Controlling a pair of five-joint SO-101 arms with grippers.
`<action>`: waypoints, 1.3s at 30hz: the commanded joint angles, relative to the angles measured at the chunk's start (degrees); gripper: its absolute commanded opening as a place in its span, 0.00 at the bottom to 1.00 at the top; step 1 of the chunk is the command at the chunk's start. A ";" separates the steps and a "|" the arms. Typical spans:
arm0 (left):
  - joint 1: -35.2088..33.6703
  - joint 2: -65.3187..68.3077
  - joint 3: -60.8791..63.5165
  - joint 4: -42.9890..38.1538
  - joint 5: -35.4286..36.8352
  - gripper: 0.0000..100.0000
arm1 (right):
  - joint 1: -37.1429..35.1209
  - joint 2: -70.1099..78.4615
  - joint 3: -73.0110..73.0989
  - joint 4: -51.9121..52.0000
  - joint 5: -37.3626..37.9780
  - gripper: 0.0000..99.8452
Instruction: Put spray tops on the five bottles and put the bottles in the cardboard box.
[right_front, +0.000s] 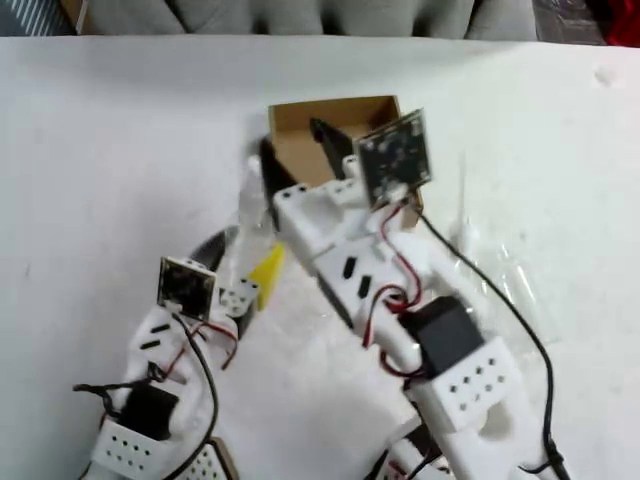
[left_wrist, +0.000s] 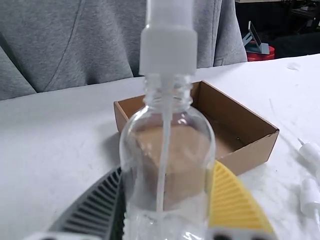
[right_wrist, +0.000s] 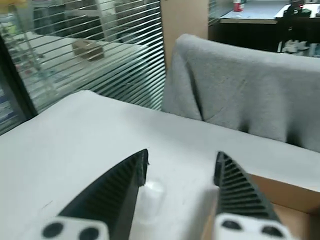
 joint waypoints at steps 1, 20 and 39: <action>0.04 -1.19 -0.18 -2.11 -0.88 0.09 | 3.03 -0.75 -5.54 1.10 -0.62 0.02; 0.04 -1.19 -0.18 -2.11 -0.88 0.09 | -2.51 12.44 -5.80 5.67 -0.53 0.01; -0.75 -1.19 -1.32 -2.20 -0.44 0.09 | 8.13 -0.04 -5.36 10.86 0.00 0.02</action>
